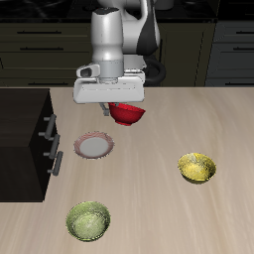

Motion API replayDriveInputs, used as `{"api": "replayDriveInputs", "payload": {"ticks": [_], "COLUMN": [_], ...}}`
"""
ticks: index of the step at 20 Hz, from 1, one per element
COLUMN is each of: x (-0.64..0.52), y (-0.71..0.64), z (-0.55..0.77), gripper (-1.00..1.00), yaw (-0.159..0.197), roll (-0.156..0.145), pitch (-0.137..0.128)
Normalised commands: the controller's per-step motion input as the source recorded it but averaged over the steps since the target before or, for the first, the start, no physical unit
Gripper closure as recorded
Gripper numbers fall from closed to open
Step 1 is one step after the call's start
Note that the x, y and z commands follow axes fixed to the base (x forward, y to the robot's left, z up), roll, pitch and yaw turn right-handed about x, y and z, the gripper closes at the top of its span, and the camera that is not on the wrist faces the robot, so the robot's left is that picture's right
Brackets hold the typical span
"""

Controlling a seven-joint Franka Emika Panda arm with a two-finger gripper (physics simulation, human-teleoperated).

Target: Place the red bowl on the plate

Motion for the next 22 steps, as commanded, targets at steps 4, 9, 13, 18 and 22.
{"api": "replayDriveInputs", "payload": {"ticks": [4,9,13,18,22], "x": [-0.26,-0.15,-0.14,-0.22,-0.12], "y": [-0.12,-0.35,-0.19,-0.03,0.00], "z": [-0.05,-0.03,-0.02,-0.01,-0.07], "gripper": [1.00,1.00,1.00,1.00,1.00], "yaw": [0.002,0.010,-0.009,0.030,0.011], "roll": [-0.001,-0.052,-0.029,-0.012,0.009], "pitch": [-0.011,-0.008,-0.010,-0.019,0.011]}}
